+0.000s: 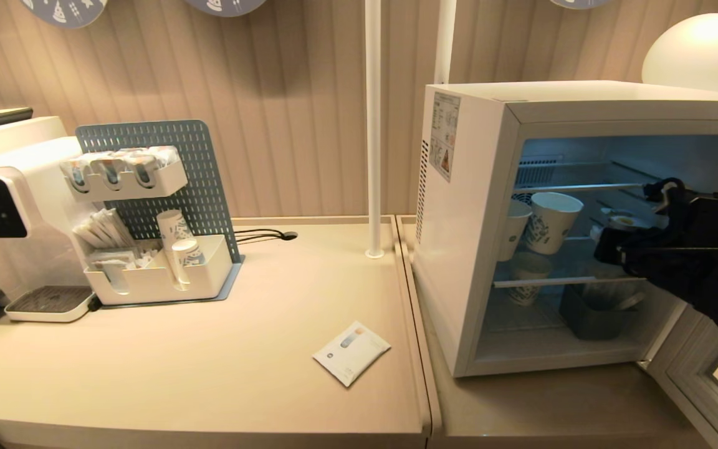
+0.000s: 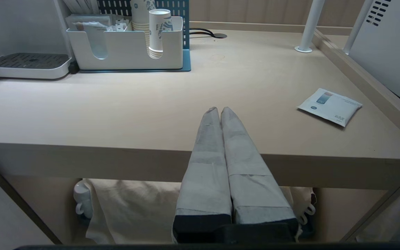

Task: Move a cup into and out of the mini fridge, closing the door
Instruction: Take the yoghurt out of the freezer

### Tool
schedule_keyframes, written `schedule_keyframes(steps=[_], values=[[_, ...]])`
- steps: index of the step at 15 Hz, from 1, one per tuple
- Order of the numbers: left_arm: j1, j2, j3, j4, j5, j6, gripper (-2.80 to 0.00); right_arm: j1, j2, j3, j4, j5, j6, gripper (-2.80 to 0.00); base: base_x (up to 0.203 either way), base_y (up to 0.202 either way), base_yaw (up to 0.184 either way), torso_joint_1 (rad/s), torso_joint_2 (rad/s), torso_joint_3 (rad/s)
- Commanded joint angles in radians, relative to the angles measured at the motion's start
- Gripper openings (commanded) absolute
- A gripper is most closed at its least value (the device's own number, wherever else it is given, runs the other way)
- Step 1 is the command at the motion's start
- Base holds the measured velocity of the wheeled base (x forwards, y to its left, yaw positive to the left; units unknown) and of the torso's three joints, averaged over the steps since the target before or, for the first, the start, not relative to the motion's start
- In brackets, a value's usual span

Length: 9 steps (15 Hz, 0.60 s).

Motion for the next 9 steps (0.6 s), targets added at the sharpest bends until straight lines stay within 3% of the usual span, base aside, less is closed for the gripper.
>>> schedule_keyframes(steps=[1,6,9], values=[[0.0,0.002,0.002,0.0,0.0,-0.001,-2.8,0.018,-0.099,0.069,-0.006,0.002,0.001,-2.8,0.0,0.0,0.0,0.0,0.0,0.0],[0.0,0.002,0.002,0.0,0.0,-0.001,-2.8,0.128,-0.412,0.282,0.026,-0.003,0.004,-2.8,0.0,0.0,0.0,0.0,0.0,0.0],[0.0,0.002,0.002,0.0,0.0,-0.001,-2.8,0.224,-0.736,0.318,0.226,-0.034,0.007,-2.8,0.0,0.0,0.0,0.0,0.0,0.0]])
